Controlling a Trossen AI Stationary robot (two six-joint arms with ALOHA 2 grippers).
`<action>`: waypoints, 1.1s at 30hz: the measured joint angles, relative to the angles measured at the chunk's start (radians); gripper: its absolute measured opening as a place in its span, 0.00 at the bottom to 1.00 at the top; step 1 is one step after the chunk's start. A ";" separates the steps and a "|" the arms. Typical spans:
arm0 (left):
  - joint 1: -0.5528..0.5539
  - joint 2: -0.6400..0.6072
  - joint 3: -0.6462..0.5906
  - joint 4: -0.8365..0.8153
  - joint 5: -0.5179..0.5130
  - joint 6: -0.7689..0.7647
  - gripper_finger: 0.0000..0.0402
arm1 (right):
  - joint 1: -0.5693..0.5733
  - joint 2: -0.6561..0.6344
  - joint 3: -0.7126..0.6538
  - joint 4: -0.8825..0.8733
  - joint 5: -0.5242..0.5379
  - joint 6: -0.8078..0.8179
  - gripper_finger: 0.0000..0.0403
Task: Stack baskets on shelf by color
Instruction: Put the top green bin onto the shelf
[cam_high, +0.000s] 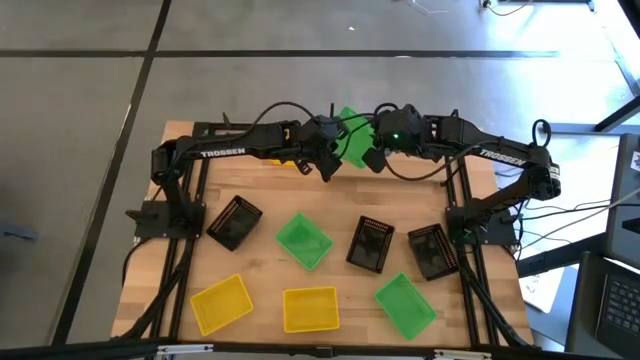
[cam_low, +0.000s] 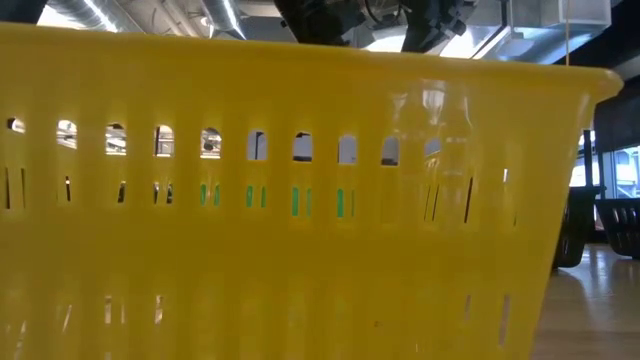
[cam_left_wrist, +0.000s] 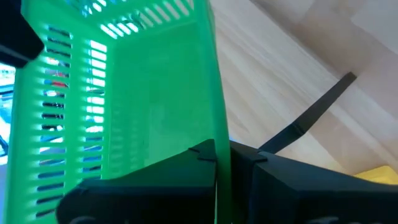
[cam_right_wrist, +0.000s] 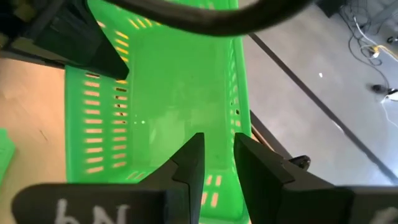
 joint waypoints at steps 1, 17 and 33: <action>-0.003 0.000 0.000 0.000 0.000 -0.002 0.00 | 0.000 0.000 0.000 0.000 0.001 -0.007 0.23; 0.011 0.000 0.000 -0.019 0.011 -0.091 0.00 | 0.079 0.000 -0.001 0.074 0.106 -0.032 0.23; -0.009 0.000 0.000 -0.018 0.004 -0.098 0.00 | 0.088 0.000 -0.001 -0.011 0.104 0.079 0.23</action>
